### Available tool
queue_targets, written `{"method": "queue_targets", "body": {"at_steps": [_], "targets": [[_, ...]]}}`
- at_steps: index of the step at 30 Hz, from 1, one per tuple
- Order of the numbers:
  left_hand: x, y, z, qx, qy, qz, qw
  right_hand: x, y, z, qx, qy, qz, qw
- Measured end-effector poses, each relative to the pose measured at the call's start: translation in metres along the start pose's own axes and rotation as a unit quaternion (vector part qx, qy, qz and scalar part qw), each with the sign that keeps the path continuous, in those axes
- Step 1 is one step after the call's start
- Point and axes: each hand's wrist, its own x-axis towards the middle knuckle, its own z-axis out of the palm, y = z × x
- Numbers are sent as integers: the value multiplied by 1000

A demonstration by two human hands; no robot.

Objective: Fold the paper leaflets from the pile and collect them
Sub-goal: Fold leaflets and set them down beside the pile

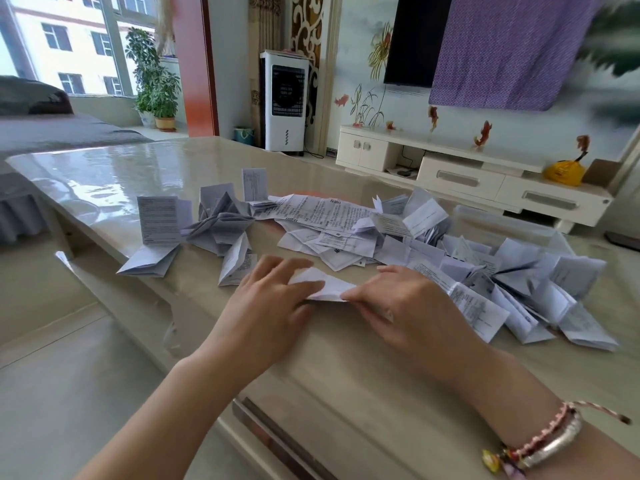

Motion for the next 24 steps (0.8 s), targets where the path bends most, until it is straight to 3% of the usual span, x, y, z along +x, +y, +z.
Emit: {"method": "queue_targets", "body": {"at_steps": [2, 5, 8, 11, 16, 20, 24], "targets": [[0, 8, -4, -51, 18, -18, 998, 3, -4, 0, -53, 12, -29, 998], [5, 12, -6, -156, 9, -67, 985, 5, -11, -1, -11, 38, -15, 999], [7, 8, -3, -188, 4, -118, 975, 2, -10, -6, 117, 44, 108, 986], [7, 7, -6, -258, 0, -162, 953, 0, -2, -7, 238, 25, 246, 939], [10, 5, -5, -293, 9, -221, 930, 6, 0, -4, 379, 45, 349, 856], [10, 9, -1, -228, 2, -254, 940, 8, -1, 8, 286, 14, 371, 883], [12, 14, -2, -150, -20, -264, 952, 7, 0, 13, 197, -21, 340, 919]]}}
